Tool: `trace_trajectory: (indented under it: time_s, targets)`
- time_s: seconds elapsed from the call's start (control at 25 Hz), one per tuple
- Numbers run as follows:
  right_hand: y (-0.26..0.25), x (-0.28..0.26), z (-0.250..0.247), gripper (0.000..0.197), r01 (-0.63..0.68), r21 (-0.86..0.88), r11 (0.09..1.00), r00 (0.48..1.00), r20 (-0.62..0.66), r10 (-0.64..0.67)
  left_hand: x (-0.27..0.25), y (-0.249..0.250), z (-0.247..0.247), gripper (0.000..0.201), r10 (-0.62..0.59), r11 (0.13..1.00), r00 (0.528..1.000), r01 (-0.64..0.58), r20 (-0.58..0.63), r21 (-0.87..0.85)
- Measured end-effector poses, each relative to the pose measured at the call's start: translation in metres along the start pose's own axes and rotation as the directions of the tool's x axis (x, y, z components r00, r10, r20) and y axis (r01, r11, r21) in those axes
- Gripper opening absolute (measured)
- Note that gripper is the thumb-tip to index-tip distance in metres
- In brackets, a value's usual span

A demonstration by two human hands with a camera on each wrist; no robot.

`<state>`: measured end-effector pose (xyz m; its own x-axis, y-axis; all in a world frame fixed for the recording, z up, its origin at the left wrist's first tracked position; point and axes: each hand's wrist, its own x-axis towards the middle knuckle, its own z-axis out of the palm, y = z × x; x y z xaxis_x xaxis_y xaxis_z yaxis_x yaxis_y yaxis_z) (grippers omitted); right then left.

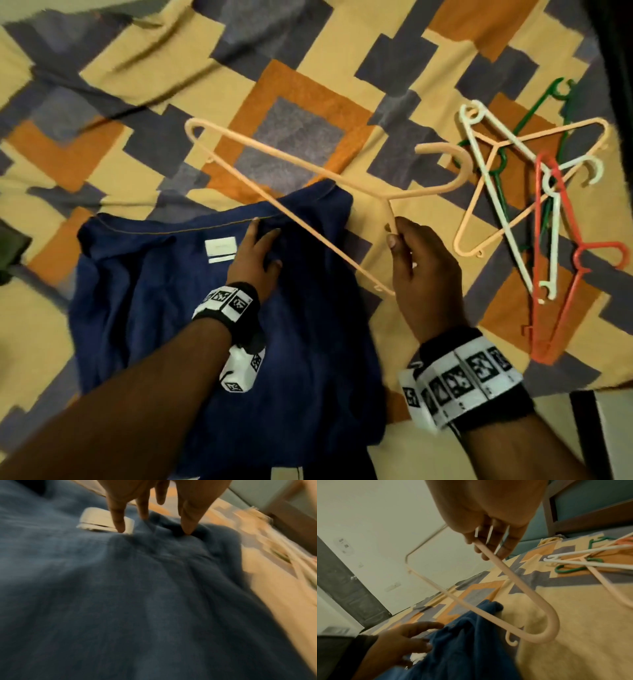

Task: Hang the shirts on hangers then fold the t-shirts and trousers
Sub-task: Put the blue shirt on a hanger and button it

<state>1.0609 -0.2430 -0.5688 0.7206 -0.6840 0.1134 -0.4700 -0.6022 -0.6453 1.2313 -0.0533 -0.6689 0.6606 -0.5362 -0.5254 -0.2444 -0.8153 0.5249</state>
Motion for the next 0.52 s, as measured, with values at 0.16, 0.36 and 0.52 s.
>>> trace_trajectory:
  time_s: [0.16,0.36,0.52]
  targets:
    - [-0.042,0.017,0.048,0.038,0.033,0.093,0.995,0.986,0.158,-0.047,-0.030,-0.084,-0.064,0.031,-0.197,0.980,0.974,0.193,-0.117,-0.041]
    - [-0.069,0.028,0.106,0.040,0.080,-0.063,0.995,0.946,0.320,-0.056,-0.026,-0.186,-0.152,0.031,-0.384,0.923,0.872,0.373,-0.303,-0.094]
    - [-0.080,0.030,0.131,0.040,0.104,-0.078,0.991,0.913,0.403,-0.064,0.003,-0.231,-0.172,0.058,-0.480,0.872,0.856,0.440,-0.192,-0.217]
